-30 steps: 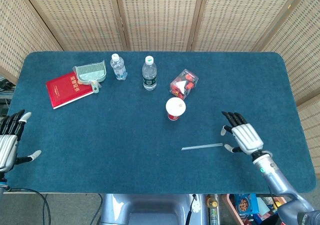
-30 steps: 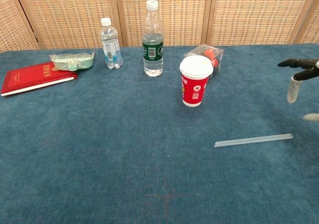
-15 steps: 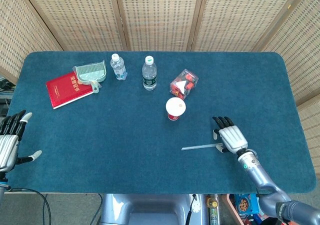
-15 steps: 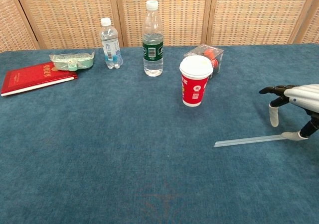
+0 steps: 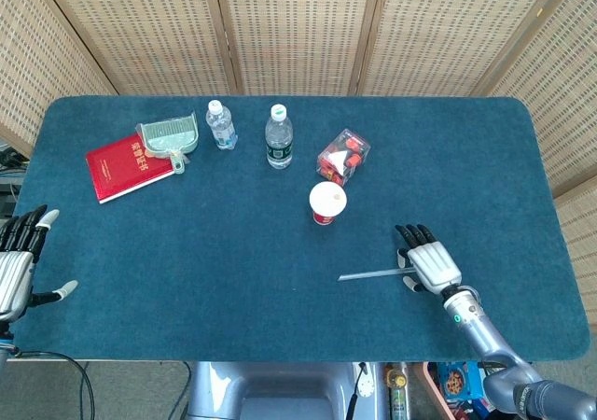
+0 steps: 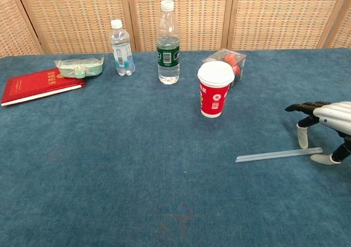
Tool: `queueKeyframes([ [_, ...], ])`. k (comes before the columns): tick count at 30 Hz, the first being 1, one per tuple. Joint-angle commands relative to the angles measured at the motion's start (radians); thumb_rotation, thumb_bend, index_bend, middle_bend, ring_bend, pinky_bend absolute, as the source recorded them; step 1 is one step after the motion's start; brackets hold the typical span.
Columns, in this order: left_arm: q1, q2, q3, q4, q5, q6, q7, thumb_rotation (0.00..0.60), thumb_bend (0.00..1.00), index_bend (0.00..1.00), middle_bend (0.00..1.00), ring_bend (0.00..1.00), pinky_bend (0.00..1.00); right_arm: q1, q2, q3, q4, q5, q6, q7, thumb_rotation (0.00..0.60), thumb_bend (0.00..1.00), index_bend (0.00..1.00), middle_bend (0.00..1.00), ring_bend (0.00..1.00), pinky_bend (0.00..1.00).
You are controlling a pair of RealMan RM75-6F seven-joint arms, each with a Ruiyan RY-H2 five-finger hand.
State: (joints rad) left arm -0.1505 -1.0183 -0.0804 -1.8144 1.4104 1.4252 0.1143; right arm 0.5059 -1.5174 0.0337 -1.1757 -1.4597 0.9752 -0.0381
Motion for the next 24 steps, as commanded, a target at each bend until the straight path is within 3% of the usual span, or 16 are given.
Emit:
queueKeyframes([
  [1, 0.000, -0.001, 0.000, -0.001, 0.001, 0.001, 0.001, 0.600, 0.06, 0.00, 0.00, 0.00, 0.00, 0.005, -0.006, 0.002, 0.001, 0.000, 0.000, 0.001, 0.600, 0.38, 0.52, 0.09, 0.00, 0.00],
  [15, -0.001, 0.000, 0.001, 0.002, -0.003, -0.002, 0.000, 0.600, 0.06, 0.00, 0.00, 0.00, 0.00, 0.018, -0.026, 0.003, 0.025, 0.027, -0.030, -0.023, 0.600, 0.41, 0.53, 0.10, 0.00, 0.00],
  [24, 0.000, -0.001, 0.002, 0.001, -0.004, -0.002, 0.001, 0.600, 0.06, 0.00, 0.00, 0.00, 0.00, 0.025, -0.040, -0.006, 0.048, 0.014, -0.031, -0.006, 0.600, 0.48, 0.60, 0.13, 0.00, 0.00],
])
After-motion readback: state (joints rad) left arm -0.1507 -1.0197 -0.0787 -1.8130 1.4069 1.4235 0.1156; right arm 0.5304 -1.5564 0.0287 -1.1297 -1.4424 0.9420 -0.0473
